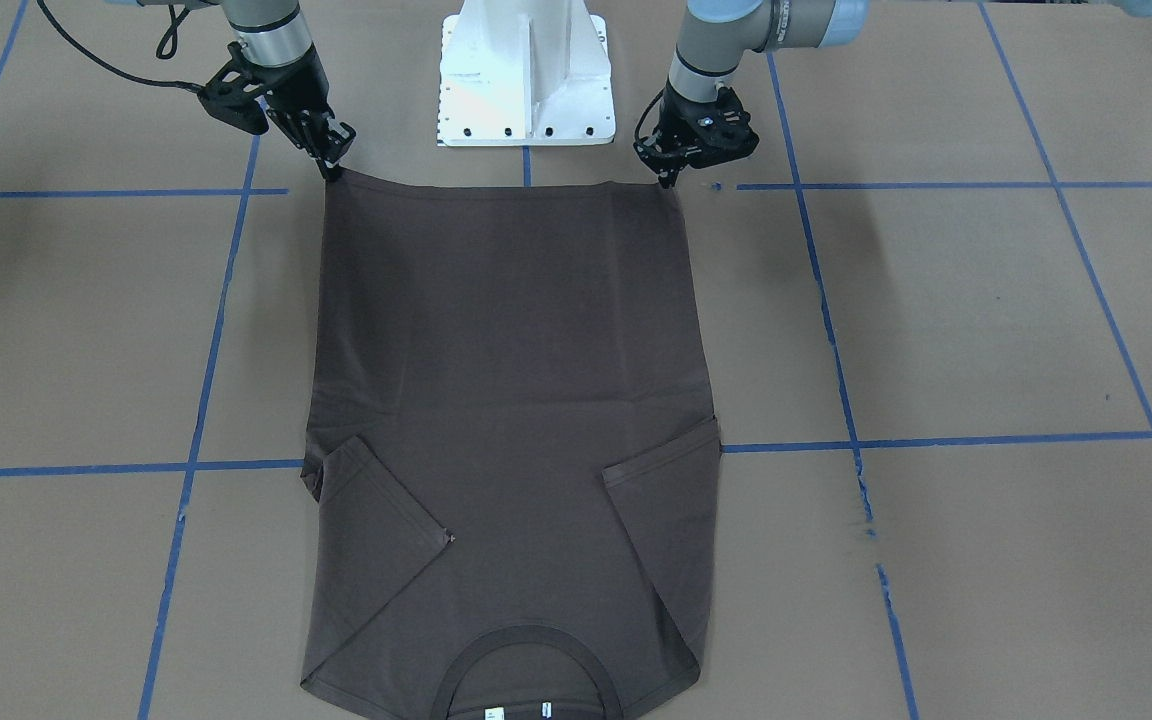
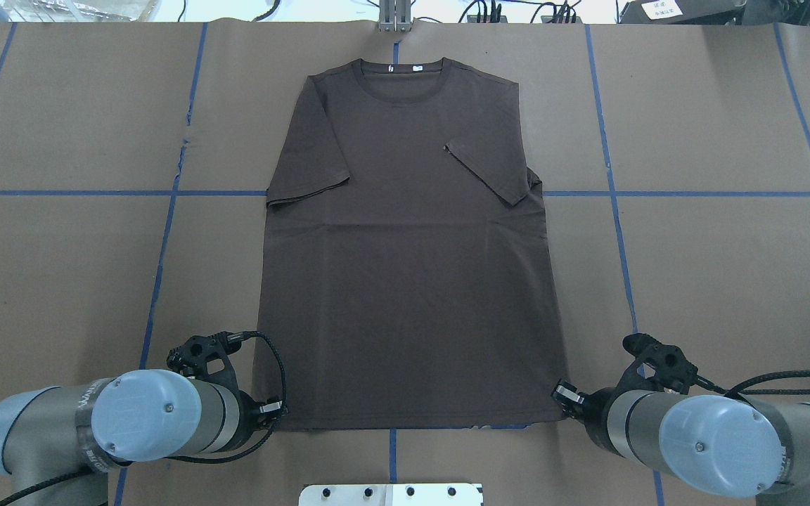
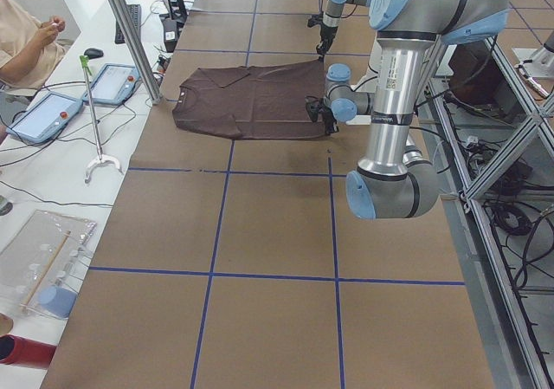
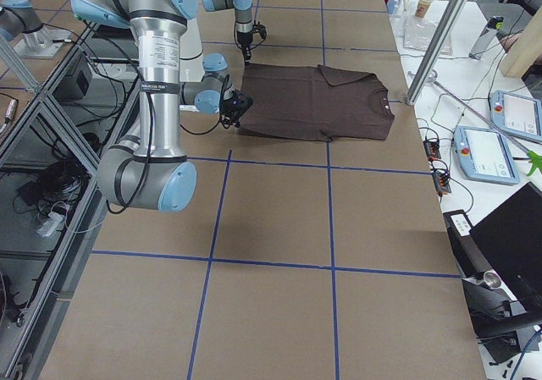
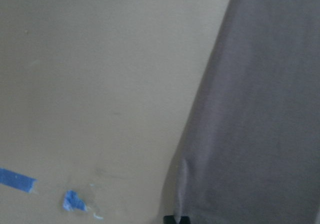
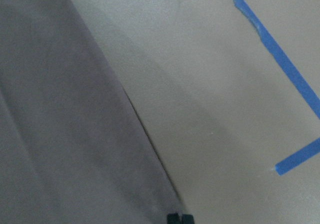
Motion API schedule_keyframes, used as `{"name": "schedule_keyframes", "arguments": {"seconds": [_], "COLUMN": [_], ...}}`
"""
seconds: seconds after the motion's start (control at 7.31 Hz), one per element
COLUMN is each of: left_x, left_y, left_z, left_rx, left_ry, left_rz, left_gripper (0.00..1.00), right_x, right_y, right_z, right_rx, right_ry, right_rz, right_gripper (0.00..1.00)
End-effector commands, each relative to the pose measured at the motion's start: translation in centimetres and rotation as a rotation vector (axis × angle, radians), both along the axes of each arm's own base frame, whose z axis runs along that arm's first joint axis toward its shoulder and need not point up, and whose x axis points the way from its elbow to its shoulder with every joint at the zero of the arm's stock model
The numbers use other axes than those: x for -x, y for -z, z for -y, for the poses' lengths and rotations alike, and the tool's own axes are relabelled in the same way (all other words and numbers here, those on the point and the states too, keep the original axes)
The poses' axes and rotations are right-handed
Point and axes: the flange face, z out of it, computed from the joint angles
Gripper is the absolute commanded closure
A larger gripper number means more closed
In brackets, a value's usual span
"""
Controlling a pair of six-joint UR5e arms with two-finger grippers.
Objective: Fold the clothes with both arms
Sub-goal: 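Grasp both hem corners with the left and right grippers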
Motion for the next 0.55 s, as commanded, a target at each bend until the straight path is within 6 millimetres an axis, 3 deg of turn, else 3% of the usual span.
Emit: {"name": "schedule_keyframes", "arguments": {"seconds": [0.0, 0.14, 0.27, 0.41], "left_x": [4.0, 5.8, 8.6, 11.6], "left_y": [3.7, 5.2, 7.1, 8.2], "left_z": [-1.2, -2.8, -4.4, -5.2], "left_rx": [0.007, 0.071, 0.085, 0.105], "left_ry": [0.003, -0.018, -0.051, -0.061], "left_rz": [-0.054, -0.062, -0.066, -0.078], "left_gripper": [1.00, 1.00, 1.00, 1.00], "right_x": [-1.0, -2.1, -4.4, -6.7], "right_y": [2.1, 2.7, 4.1, 6.1], "right_z": [-1.8, -3.1, -4.7, -4.9], "right_rx": [-0.003, -0.002, 0.001, 0.001], "right_ry": [0.038, 0.069, 0.107, 0.115], "right_rz": [0.045, 0.057, 0.085, 0.128], "right_gripper": [1.00, 1.00, 1.00, 1.00]}}
